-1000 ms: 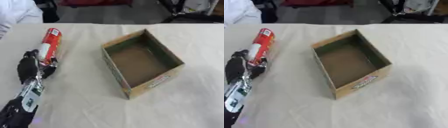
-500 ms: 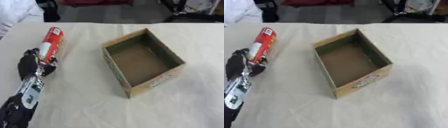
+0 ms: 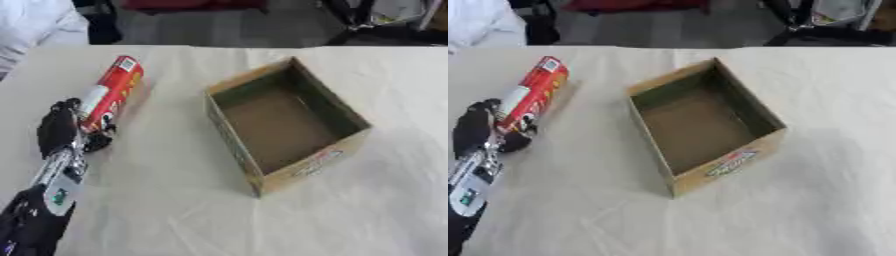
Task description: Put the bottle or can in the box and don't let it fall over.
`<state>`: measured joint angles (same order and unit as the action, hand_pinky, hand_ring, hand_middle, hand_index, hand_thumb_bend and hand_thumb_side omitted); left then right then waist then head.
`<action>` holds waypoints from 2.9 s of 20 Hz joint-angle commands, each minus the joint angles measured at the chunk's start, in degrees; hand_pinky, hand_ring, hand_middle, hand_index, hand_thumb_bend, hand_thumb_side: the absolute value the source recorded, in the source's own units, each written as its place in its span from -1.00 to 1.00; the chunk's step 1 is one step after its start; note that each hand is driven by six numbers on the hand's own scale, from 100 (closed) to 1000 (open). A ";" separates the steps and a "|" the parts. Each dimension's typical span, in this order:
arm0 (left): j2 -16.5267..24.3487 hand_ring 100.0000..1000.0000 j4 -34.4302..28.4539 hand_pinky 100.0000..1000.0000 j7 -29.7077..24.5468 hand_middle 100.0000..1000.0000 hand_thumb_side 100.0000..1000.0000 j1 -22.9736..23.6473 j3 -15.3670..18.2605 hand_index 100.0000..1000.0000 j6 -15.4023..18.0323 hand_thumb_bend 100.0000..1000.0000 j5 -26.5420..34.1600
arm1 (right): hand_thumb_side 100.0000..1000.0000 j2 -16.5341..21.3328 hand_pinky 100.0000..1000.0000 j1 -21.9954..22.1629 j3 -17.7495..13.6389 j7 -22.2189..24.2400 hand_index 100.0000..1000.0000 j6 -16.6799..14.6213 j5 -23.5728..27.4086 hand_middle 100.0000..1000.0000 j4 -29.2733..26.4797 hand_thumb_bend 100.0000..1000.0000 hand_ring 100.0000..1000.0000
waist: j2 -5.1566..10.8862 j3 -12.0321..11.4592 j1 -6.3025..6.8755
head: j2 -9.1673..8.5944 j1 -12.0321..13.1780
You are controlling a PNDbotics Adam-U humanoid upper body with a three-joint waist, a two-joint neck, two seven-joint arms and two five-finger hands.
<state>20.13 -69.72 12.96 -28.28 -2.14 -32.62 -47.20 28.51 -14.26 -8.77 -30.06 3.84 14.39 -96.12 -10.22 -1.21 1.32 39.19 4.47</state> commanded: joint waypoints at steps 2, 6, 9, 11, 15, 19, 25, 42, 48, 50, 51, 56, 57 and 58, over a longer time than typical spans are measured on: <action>-0.35 0.11 1.20 -0.01 -1.13 0.27 -0.66 0.29 -0.37 0.58 0.05 -0.06 0.03 | 0.47 1.03 0.74 -0.61 -0.28 -0.26 0.71 -0.09 0.22 0.59 -1.49 -0.94 0.63 | 0.62 0.13 -0.37 | -0.21 0.20; -0.55 0.10 1.51 -0.04 -1.36 0.24 -0.78 0.16 -0.42 0.56 0.04 -0.08 -0.43 | 0.48 0.92 0.74 -0.60 -0.30 -0.35 0.71 -0.10 0.25 0.58 -1.65 -0.94 0.63 | 0.55 0.31 -0.46 | -0.26 -0.06; -0.57 0.14 1.86 -0.03 -1.69 0.21 -1.00 0.23 -0.36 0.52 0.07 -0.18 -0.51 | 0.48 0.93 0.74 -0.58 -0.33 -0.49 0.70 -0.14 0.32 0.58 -1.76 -0.95 0.63 | 0.53 0.33 -0.51 | -0.25 -0.20; -0.55 0.15 2.00 -0.04 -1.79 0.18 -1.00 0.24 -0.26 0.46 0.17 -0.33 -0.43 | 0.48 0.92 0.74 -0.55 -0.34 -0.59 0.70 -0.18 0.38 0.58 -1.84 -0.95 0.63 | 0.53 0.33 -0.58 | -0.26 -0.31; -0.48 0.13 1.86 -0.07 -1.03 0.08 -1.00 0.23 -0.07 0.40 0.27 -0.50 0.27 | 0.49 0.89 0.74 -0.47 -0.34 -0.74 0.70 -0.21 0.49 0.58 -2.00 -0.96 0.63 | 0.56 0.33 -0.62 | -0.27 -0.37; -0.51 0.00 0.81 -0.16 1.67 -0.09 -1.00 0.22 0.41 0.28 0.16 -0.81 1.63 | 0.49 0.88 0.74 -0.43 -0.34 -0.85 0.70 -0.21 0.61 0.58 -2.07 -0.96 0.63 | 0.64 0.34 -0.61 | -0.27 -0.56; -0.41 -0.11 -1.59 -0.23 7.43 -0.19 -1.00 0.28 0.71 0.14 0.55 -1.00 5.61 | 0.48 0.87 0.74 -0.39 -0.34 -0.97 0.70 -0.17 0.67 0.58 -2.13 -0.96 0.63 | 0.70 0.39 -0.53 | -0.29 -0.78; 0.25 -0.12 -14.76 -0.26 12.18 -0.20 -0.98 -0.26 0.44 0.12 2.47 -1.00 10.59 | 0.48 1.19 0.74 -0.46 -0.28 -1.19 0.70 -0.29 0.81 0.58 -2.94 -0.96 0.63 | 0.88 0.28 -0.49 | 0.99 -2.61; -0.51 -0.12 -19.64 -0.27 8.41 -0.21 -0.96 -2.58 -2.11 0.11 4.03 -1.00 9.69 | 0.47 1.30 0.74 -0.53 -0.15 -1.15 0.70 -0.26 0.85 0.58 -3.16 -0.95 0.63 | 1.10 0.44 -0.30 | 1.04 -2.38; -1.14 -0.11 -20.97 -0.27 6.85 -0.21 -0.96 -3.68 -3.20 0.11 4.73 -1.00 9.29 | 0.47 1.35 0.74 -0.57 -0.11 -1.12 0.70 -0.24 0.85 0.58 -3.21 -0.95 0.63 | 1.14 0.55 -0.22 | 1.10 -2.24; -1.50 -0.11 -21.54 -0.27 6.03 -0.21 -0.96 -4.19 -3.77 0.11 5.08 -1.00 9.07 | 0.47 1.37 0.74 -0.57 -0.09 -1.11 0.70 -0.24 0.84 0.58 -3.25 -0.95 0.63 | 1.16 0.60 -0.18 | 1.18 -2.17; -3.28 -0.11 -23.38 -0.27 2.11 -0.21 -0.96 -6.04 -6.68 0.10 6.75 -1.00 8.10 | 0.47 1.38 0.74 -0.57 -0.02 -1.09 0.70 -0.20 0.84 0.58 -3.43 -0.95 0.63 | 1.26 0.84 0.10 | 1.45 -1.87; -3.66 -0.11 -23.70 -0.27 1.32 -0.21 -0.96 -6.34 -7.31 0.10 7.11 -1.00 7.93 | 0.47 1.38 0.74 -0.58 0.00 -1.10 0.70 -0.18 0.85 0.58 -3.45 -0.95 0.63 | 1.28 0.87 0.16 | 1.47 -1.84; -4.07 -0.11 -23.97 -0.27 0.55 -0.21 -0.96 -6.65 -7.95 0.10 7.47 -1.00 7.76 | 0.47 1.37 0.74 -0.60 0.01 -1.11 0.70 -0.16 0.86 0.58 -3.46 -0.95 0.63 | 1.30 0.89 0.21 | 1.49 -1.79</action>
<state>15.87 -92.00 14.39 -33.55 -9.63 -25.60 -38.88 28.41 -14.12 -8.44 -31.13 3.66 14.93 -98.02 -10.13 -0.42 1.68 40.26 2.45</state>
